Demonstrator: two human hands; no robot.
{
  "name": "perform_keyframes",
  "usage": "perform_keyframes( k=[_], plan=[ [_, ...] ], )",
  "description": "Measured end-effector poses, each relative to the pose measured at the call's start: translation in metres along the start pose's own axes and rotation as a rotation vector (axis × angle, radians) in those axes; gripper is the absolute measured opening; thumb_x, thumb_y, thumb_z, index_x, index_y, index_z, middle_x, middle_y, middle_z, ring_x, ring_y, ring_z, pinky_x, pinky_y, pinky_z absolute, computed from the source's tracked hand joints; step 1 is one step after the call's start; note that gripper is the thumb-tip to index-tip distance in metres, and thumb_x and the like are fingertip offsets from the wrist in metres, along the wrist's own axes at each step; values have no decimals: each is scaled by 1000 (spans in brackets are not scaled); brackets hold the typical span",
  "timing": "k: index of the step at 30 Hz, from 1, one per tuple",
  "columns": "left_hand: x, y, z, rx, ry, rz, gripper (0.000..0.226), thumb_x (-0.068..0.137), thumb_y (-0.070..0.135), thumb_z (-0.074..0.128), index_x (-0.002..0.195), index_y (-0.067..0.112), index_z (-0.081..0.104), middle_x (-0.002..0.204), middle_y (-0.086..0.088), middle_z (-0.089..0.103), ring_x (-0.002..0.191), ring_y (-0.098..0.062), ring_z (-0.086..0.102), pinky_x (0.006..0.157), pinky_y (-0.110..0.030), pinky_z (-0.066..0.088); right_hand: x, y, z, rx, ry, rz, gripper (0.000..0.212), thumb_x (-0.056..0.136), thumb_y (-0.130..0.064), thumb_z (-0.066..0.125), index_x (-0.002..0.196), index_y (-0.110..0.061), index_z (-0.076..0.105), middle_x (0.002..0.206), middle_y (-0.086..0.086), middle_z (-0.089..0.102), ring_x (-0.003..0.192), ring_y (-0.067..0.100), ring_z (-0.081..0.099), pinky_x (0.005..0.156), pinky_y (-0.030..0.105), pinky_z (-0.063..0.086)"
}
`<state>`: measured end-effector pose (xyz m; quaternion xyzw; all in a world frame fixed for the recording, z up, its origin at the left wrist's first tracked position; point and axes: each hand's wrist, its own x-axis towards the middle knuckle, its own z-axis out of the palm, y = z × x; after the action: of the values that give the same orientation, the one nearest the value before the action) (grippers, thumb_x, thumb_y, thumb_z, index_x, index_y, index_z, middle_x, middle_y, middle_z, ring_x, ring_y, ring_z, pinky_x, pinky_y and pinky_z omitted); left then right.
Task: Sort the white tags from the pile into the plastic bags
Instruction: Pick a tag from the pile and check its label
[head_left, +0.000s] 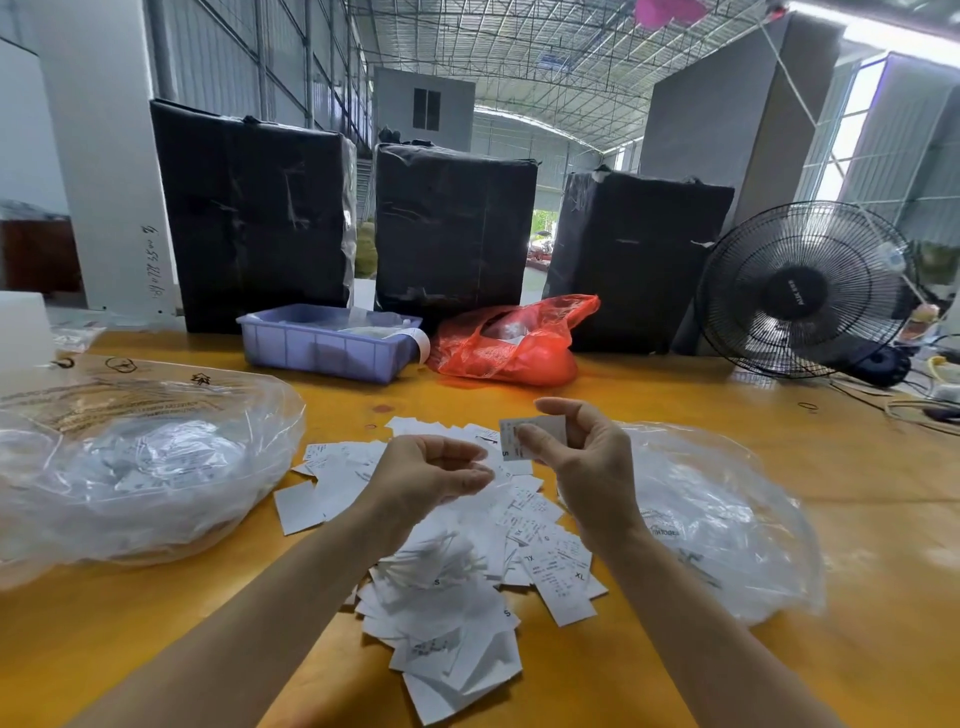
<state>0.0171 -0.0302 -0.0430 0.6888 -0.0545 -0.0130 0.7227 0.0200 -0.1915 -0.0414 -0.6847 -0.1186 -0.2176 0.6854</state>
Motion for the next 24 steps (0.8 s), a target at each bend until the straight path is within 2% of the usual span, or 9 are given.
perform_keyframes(
  k=[3, 5, 9, 13, 17, 24],
  plan=[
    [-1, 0, 2, 8, -4, 6, 21, 70, -5, 76, 82, 11, 69, 75, -4, 74, 74, -12, 68, 65, -17, 50, -2, 0, 3, -42, -19, -29, 23, 78, -8, 74, 92, -20, 61, 81, 6, 64, 70, 8, 64, 59, 17, 52],
    [-1, 0, 3, 7, -2, 9, 21, 70, -5, 76, 82, 11, 70, 75, -4, 73, 73, -12, 68, 62, -16, 50, -4, 1, 4, -76, -24, -42, 22, 78, -8, 74, 91, -19, 61, 78, 2, 62, 66, 5, 62, 57, 18, 52],
    [-1, 1, 2, -10, -1, -2, 22, 69, -6, 76, 82, 10, 69, 76, -6, 73, 72, -12, 68, 58, -14, 51, -4, 2, 5, -136, -7, -65, 23, 78, -6, 74, 87, -22, 60, 78, 1, 62, 68, 8, 60, 62, 26, 56],
    [0, 1, 1, -11, 4, -8, 21, 70, -6, 75, 82, 10, 69, 77, -7, 74, 69, -11, 68, 58, -15, 50, -5, 2, 7, -162, -10, -79, 25, 78, -6, 74, 85, -25, 60, 81, 7, 63, 74, 20, 63, 67, 41, 58],
    [1, 1, 0, -18, 24, -10, 21, 70, -2, 76, 86, 9, 70, 82, -10, 73, 66, -11, 65, 64, -19, 49, -5, 3, 7, -184, 10, -101, 25, 79, -6, 73, 85, -25, 59, 82, 8, 63, 75, 23, 64, 66, 44, 58],
    [2, 2, -1, -33, 37, -14, 22, 70, 1, 77, 89, 9, 70, 87, -9, 73, 67, -10, 65, 64, -18, 48, -4, 4, 8, -185, 67, -101, 24, 79, -5, 73, 85, -24, 58, 86, 14, 64, 82, 30, 65, 69, 48, 57]
  ],
)
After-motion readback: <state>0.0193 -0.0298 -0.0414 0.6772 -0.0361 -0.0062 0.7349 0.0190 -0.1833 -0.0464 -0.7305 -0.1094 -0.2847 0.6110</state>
